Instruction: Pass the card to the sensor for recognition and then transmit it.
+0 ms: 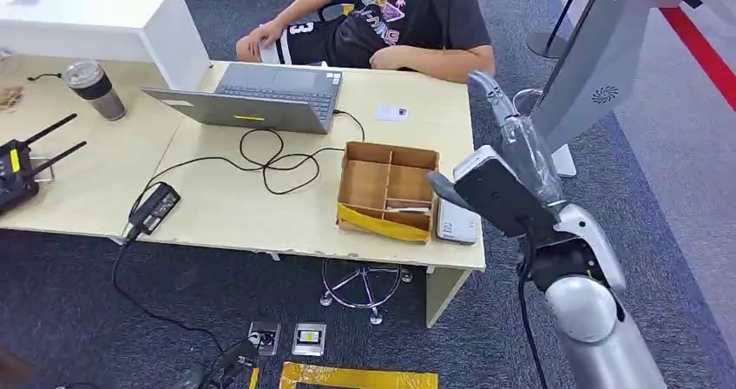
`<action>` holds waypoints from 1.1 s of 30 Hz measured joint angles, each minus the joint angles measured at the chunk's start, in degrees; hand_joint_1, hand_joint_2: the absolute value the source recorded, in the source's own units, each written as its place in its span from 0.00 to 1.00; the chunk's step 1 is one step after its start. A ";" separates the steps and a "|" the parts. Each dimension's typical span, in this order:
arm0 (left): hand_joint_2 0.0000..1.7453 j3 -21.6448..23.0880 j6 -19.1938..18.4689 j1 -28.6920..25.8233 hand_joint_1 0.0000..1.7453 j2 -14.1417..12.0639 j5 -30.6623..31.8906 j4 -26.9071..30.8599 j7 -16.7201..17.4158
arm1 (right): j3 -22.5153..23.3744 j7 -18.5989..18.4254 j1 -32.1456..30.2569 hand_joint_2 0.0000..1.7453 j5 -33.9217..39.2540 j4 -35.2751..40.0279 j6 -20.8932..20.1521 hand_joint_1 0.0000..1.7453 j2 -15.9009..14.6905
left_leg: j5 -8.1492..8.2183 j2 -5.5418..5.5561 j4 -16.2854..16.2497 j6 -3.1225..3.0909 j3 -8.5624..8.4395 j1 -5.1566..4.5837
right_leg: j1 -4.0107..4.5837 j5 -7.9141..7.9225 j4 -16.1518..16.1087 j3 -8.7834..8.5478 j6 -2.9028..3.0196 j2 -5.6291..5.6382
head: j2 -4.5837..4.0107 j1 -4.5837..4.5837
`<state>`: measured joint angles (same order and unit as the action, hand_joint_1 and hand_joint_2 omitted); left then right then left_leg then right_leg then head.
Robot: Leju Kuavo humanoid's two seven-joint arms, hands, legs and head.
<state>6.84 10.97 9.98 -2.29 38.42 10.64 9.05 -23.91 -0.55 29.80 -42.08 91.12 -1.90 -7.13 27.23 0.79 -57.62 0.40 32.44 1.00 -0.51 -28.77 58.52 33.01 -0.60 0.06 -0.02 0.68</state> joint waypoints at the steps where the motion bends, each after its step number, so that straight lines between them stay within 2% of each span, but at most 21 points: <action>1: 1.00 0.00 0.00 -0.01 0.00 0.00 -0.04 0.00 0.00 | -0.07 0.11 -0.38 1.00 -0.24 0.00 0.00 0.00 0.11 | 0.00 0.00 0.00 0.00 0.00 0.00 | 0.00 0.00 0.00 0.00 0.00 0.00 | 0.00 0.02; 15: 1.00 -0.44 0.79 -0.14 0.00 -0.02 -1.07 0.02 0.00 | -0.63 0.92 -4.90 1.00 -3.47 -0.65 -0.90 0.00 2.14 | 0.00 0.02 0.01 0.00 0.02 0.00 | 0.00 -0.01 0.00 0.00 0.01 -0.01 | 0.02 0.00; 19: 1.00 -0.79 0.61 0.15 0.00 0.02 -0.76 0.02 0.17 | -2.16 1.11 -5.93 1.00 -8.00 -2.19 -0.85 0.00 3.39 | 0.00 0.02 0.02 0.00 0.02 0.01 | 0.01 -0.02 0.00 -0.01 0.03 -0.02 | 0.00 0.02; 24: 1.00 -0.94 0.42 0.83 0.00 0.11 -0.17 0.02 0.57 | -5.44 2.08 -6.48 1.00 -15.74 -6.80 2.08 0.00 5.57 | 0.00 0.04 0.03 0.00 0.03 0.02 | 0.02 -0.02 0.01 -0.02 0.03 -0.06 | 0.00 0.02; 25: 1.00 -0.96 0.28 0.95 0.00 0.13 0.02 0.02 0.57 | -6.45 2.69 -6.37 1.00 -16.57 -9.04 3.87 0.00 6.31 | 0.00 0.05 0.03 0.01 0.03 0.02 | 0.02 -0.02 0.01 -0.02 0.03 -0.06 | 0.02 0.02; 33: 1.00 -0.96 0.07 1.44 0.00 0.26 0.57 0.02 0.70 | -8.83 3.48 -5.68 1.00 -16.59 -17.72 5.64 0.00 8.54 | 0.00 0.05 0.02 0.01 0.03 0.01 | 0.01 -0.02 0.01 0.00 0.03 -0.04 | 0.02 0.00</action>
<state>5.88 11.04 11.42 -2.03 38.99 10.67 9.75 -32.74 2.93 24.12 -58.66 73.40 3.74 1.42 27.23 0.84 -57.60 0.41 32.47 1.02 -0.50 -28.79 58.53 33.00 -0.57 0.02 0.00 0.68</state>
